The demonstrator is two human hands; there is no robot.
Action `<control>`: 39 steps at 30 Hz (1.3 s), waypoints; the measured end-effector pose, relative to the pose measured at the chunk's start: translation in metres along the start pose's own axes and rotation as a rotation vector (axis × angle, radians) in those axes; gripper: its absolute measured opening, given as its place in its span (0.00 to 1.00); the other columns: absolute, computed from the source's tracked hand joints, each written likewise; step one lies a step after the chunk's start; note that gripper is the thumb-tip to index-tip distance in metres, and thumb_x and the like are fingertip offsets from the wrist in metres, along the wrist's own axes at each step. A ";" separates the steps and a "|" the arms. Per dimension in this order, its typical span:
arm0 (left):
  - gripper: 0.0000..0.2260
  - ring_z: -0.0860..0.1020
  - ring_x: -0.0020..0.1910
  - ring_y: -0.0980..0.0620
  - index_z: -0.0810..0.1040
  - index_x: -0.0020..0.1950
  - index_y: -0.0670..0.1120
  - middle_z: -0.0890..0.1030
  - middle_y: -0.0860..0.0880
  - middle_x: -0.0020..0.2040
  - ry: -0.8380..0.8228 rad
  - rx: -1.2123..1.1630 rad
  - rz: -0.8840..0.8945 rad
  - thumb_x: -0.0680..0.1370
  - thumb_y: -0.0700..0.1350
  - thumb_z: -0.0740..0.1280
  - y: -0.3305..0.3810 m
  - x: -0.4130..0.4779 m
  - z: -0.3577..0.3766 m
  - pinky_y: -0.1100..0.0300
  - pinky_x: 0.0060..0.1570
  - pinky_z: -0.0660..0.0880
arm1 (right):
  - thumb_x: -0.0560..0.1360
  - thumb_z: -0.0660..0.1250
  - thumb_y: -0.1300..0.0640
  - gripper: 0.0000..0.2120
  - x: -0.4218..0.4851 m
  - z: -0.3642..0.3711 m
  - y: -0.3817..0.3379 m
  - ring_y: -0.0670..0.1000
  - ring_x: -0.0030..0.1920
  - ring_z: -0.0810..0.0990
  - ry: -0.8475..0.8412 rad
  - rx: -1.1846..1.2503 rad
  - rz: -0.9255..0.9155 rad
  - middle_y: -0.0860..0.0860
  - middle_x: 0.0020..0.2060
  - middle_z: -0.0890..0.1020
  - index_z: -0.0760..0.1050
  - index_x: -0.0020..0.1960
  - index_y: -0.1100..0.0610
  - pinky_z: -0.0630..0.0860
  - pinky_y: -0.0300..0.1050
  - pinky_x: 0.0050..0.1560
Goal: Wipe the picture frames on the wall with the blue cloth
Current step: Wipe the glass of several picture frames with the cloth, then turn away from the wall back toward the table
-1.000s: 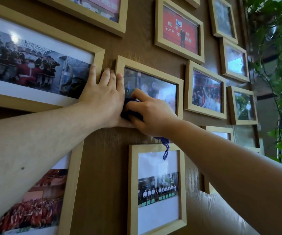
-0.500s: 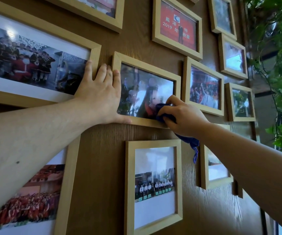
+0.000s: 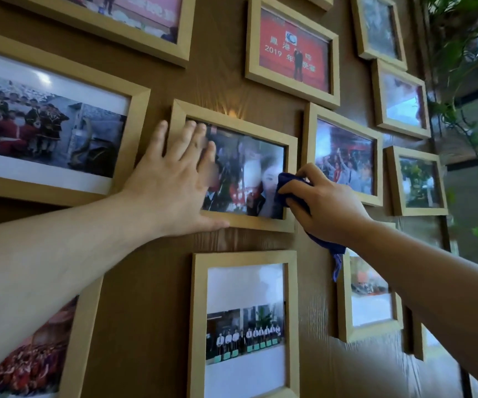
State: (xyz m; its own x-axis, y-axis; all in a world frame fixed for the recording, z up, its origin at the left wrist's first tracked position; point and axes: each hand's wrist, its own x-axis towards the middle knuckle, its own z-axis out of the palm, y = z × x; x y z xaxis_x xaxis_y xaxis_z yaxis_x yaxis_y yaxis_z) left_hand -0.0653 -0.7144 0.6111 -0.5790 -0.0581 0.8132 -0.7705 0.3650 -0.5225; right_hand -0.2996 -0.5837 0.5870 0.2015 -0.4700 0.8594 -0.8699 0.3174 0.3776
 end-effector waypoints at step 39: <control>0.40 0.70 0.67 0.38 0.65 0.72 0.41 0.72 0.37 0.68 0.295 -1.026 0.801 0.71 0.69 0.56 0.278 -0.111 -0.069 0.40 0.64 0.70 | 0.75 0.56 0.44 0.24 -0.298 -0.192 -0.062 0.61 0.34 0.79 -0.548 -0.523 0.521 0.55 0.55 0.77 0.67 0.67 0.54 0.75 0.51 0.27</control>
State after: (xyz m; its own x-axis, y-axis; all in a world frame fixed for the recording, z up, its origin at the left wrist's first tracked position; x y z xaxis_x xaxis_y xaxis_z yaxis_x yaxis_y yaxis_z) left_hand -0.1966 -0.5421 0.3936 -0.5956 0.6534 0.4673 0.3762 0.7408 -0.5565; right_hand -0.2190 -0.3050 0.3742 -0.5163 -0.4451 0.7316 -0.4491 0.8682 0.2112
